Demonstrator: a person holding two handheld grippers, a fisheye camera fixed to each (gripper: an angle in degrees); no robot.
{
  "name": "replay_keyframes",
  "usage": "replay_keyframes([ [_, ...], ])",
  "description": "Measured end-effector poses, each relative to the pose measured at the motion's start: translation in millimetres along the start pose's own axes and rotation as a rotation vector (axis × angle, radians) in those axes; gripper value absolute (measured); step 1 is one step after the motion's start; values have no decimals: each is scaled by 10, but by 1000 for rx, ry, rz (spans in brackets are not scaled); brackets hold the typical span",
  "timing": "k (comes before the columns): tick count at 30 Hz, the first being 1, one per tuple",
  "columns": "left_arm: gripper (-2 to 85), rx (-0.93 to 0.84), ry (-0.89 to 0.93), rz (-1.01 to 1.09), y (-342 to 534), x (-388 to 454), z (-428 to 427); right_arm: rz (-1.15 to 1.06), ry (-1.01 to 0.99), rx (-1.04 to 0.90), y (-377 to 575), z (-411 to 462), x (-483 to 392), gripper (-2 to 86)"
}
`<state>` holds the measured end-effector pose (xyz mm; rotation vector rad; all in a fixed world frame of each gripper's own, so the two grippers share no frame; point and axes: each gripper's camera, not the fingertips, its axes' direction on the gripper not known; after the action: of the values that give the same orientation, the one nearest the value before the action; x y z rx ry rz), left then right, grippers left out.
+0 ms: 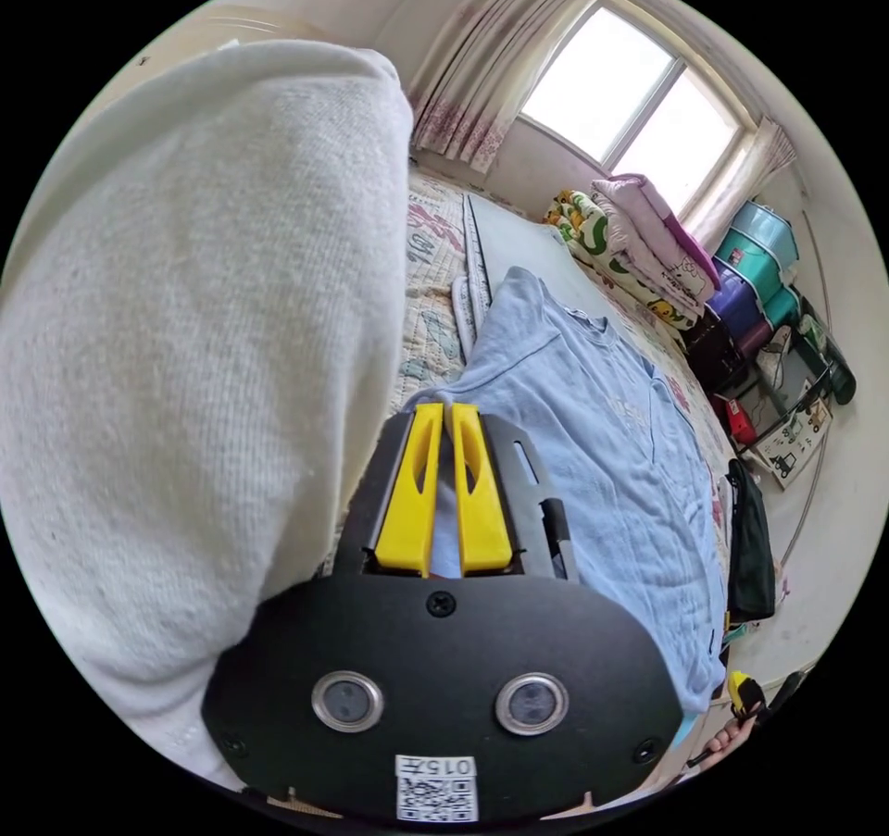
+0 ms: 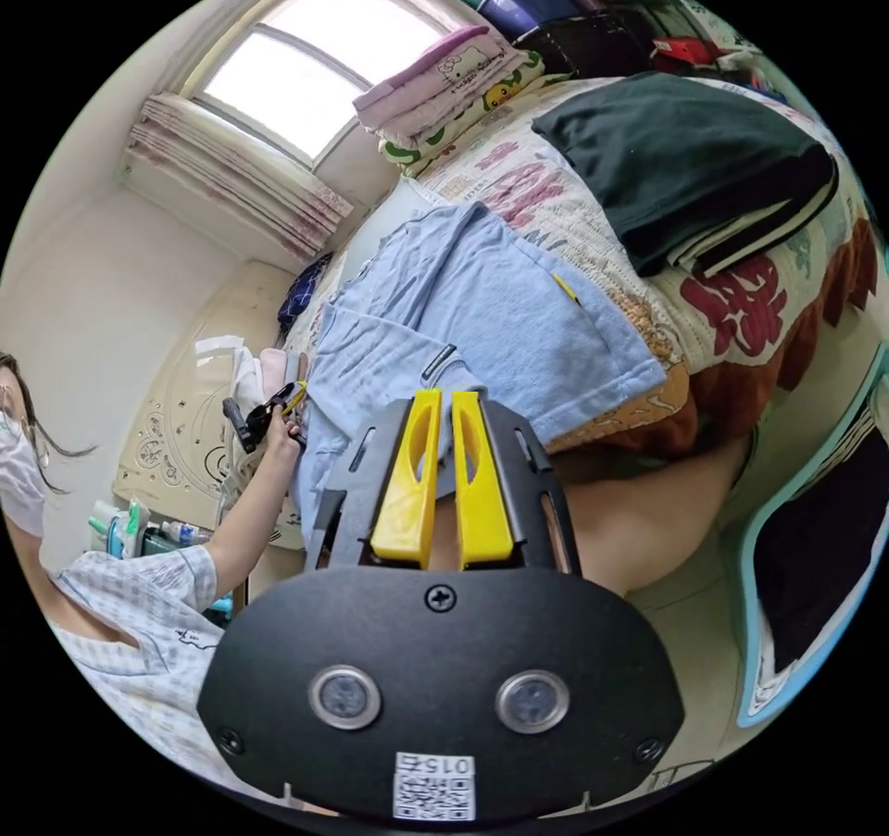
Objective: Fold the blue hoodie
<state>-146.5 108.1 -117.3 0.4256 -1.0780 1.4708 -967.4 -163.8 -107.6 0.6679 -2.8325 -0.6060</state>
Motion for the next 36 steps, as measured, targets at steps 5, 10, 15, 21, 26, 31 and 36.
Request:
replay_keyframes([
  [5,1,-33,-13,0,16,38,112,-87,91,-30,-52,56,-241,76],
  [10,0,-37,-21,6,26,90,163,-103,95,-123,-78,234,-374,64],
  [15,-1,-51,-33,11,0,158,229,-120,146,-96,77,43,-534,17],
  [21,-1,-72,-51,22,-59,261,315,-153,207,-101,226,-146,-769,8],
  [26,0,-85,-75,38,-129,375,372,-164,217,-104,317,-392,-963,7],
  [31,0,-121,-115,68,-223,520,464,-186,240,-123,356,-629,-1170,7],
  [36,0,-152,-124,89,-328,589,509,-205,243,-114,431,-914,-1336,7],
])
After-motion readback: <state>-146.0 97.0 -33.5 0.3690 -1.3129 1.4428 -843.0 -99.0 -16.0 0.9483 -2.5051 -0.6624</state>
